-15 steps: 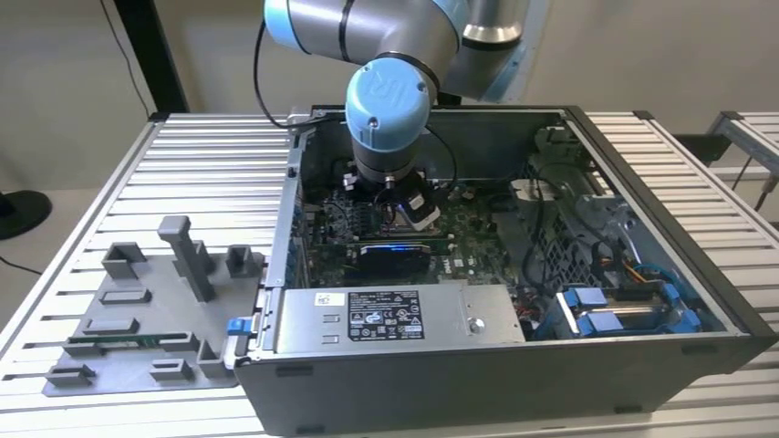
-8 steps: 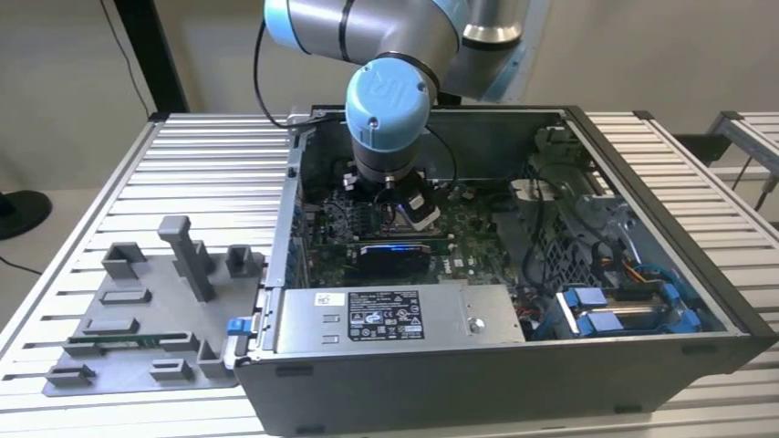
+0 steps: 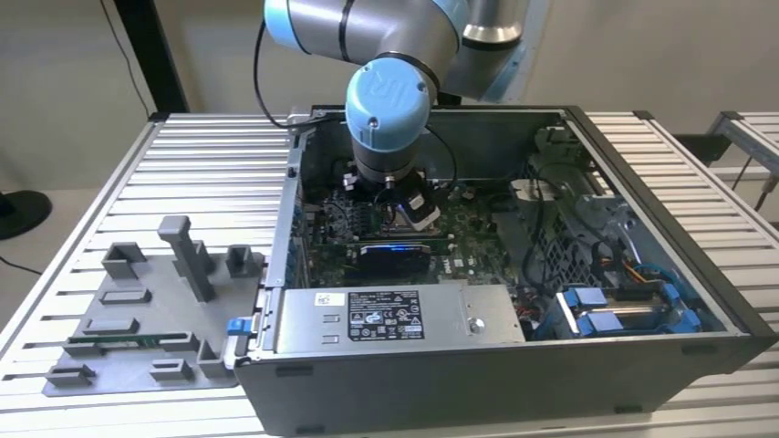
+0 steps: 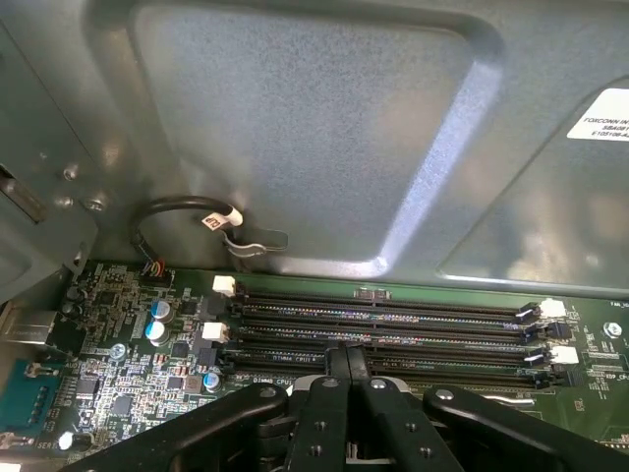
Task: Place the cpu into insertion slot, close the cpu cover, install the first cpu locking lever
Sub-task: 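Install the first cpu locking lever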
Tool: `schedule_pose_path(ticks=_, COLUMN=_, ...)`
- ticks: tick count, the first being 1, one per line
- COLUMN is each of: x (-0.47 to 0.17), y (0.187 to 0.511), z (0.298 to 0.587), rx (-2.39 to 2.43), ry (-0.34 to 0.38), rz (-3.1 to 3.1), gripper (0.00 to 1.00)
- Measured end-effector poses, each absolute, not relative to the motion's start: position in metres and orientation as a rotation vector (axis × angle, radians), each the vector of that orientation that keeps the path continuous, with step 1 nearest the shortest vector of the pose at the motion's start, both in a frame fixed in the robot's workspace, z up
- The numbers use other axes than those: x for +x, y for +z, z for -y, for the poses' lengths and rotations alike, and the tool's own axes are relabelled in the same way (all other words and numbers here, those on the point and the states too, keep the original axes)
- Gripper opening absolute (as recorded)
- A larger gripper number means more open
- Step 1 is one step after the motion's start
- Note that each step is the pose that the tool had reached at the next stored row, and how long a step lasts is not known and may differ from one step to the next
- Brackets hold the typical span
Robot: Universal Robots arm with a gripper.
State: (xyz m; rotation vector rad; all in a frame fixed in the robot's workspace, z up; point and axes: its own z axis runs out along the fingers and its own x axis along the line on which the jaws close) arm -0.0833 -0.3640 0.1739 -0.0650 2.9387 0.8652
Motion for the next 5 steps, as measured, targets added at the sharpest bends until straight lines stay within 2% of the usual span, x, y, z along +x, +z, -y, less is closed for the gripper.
schedule_pose_path(ticks=5, x=-0.0833, y=0.1739, z=0.364, rx=-0.065, ry=0.865, rz=-2.939, gripper=0.0)
